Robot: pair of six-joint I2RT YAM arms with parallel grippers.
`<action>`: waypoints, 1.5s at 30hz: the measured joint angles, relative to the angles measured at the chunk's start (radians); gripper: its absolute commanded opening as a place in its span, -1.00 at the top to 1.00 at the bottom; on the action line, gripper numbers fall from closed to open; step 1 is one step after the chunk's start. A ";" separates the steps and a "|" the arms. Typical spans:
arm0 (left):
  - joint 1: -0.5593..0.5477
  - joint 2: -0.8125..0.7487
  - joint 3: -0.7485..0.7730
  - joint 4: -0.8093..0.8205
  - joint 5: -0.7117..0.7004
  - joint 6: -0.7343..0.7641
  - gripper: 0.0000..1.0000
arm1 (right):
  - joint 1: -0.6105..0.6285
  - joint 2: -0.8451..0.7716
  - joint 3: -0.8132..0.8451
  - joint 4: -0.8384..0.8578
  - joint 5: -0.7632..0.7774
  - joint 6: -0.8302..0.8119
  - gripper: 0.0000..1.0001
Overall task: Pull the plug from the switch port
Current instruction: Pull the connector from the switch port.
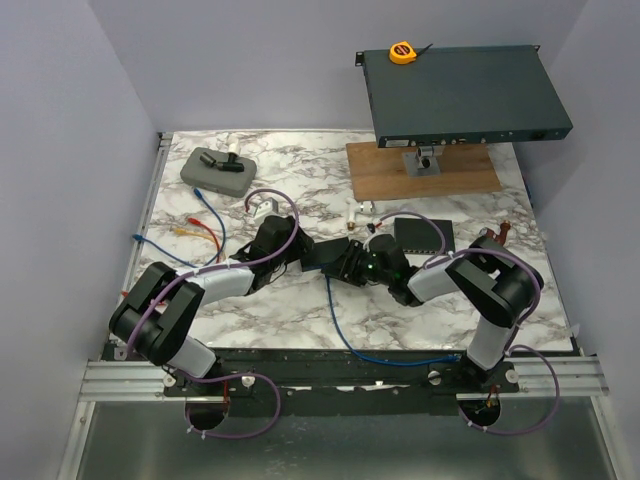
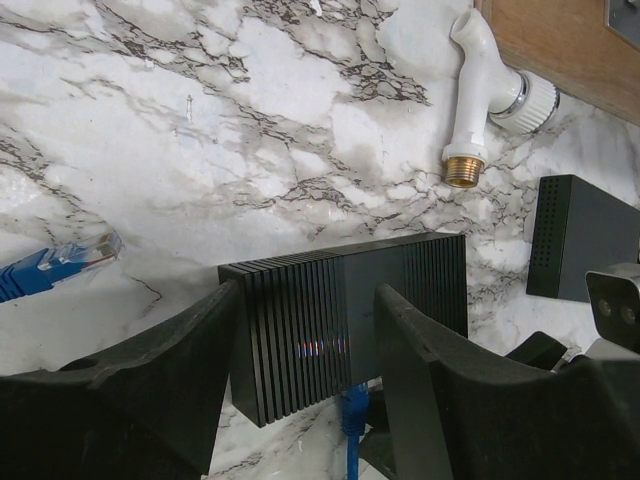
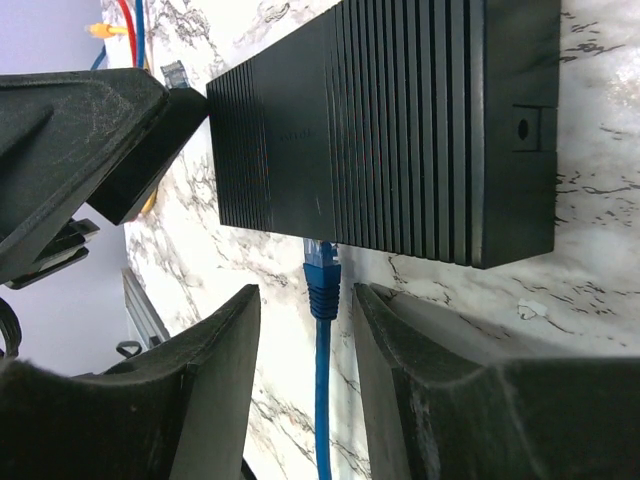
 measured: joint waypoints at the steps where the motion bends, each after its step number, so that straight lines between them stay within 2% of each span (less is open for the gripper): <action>1: 0.000 0.000 0.000 0.000 0.000 0.003 -0.10 | -0.003 0.000 0.000 0.000 0.001 0.004 0.11; 14: -0.013 0.041 0.109 -0.006 0.001 0.059 -0.09 | -0.021 0.026 0.016 0.013 0.003 0.019 0.18; 20: -0.018 0.104 0.108 -0.012 0.003 0.060 -0.08 | -0.023 0.040 0.017 0.032 0.003 0.026 0.26; 34: -0.018 0.108 0.097 0.009 0.003 0.058 -0.05 | -0.040 0.072 0.008 0.083 -0.002 0.066 0.47; 45: -0.020 0.108 0.072 0.054 0.002 0.047 -0.04 | -0.056 0.100 -0.006 0.146 -0.034 0.094 0.48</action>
